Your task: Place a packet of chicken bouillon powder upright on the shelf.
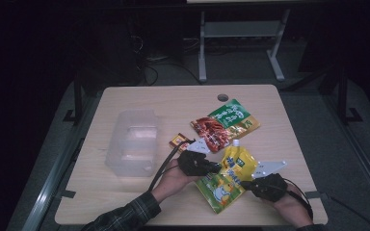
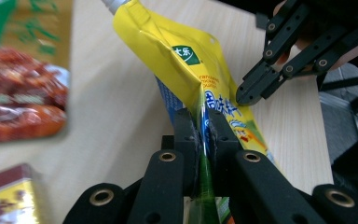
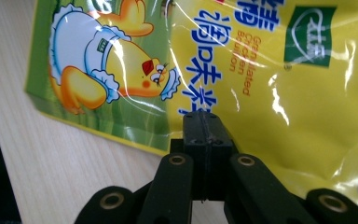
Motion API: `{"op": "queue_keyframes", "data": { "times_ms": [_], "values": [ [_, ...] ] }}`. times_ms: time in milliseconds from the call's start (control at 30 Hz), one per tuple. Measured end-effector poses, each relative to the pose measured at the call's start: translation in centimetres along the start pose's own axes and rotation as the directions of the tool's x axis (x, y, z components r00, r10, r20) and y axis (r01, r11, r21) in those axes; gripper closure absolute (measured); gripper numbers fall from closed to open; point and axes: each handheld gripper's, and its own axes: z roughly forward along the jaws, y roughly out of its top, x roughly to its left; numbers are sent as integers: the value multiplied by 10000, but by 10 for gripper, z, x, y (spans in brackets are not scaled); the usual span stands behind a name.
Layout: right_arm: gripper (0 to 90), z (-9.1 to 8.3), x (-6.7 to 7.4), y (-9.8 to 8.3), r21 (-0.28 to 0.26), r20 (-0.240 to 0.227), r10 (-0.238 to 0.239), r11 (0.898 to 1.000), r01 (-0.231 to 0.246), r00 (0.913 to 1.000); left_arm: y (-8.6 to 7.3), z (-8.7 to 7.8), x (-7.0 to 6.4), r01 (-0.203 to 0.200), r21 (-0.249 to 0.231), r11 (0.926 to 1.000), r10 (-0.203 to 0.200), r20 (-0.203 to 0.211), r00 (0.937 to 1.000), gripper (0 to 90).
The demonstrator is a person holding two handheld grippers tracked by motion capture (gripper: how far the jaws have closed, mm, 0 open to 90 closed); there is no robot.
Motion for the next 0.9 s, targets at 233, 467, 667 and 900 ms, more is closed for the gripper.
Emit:
{"op": "queue_keyframes", "data": {
  "times_ms": [233, 467, 667, 900],
  "values": [
    [830, -7, -3, 4, -498, -159, 186, 9986, -194, 9997, 7, -29, 2, -285, -858, 9959, 220, -761, 9969, 848],
    [622, -7, -12, 10, -1031, -409, 631, 9924, -670, 9972, 9, -58, 4, -360, -1469, 9885, 157, -1368, 9905, 848],
    [397, -1, -24, 24, -1725, -900, 962, 9788, -1106, 9913, 5, -77, 4, -287, -1883, 9817, -37, -1691, 9856, 848],
    [330, 10, -36, 43, -2480, -1833, 1013, 9577, -1457, 9778, 1, -87, 2, -205, -2096, 9776, -194, -1862, 9823, 848]
  ]
}}
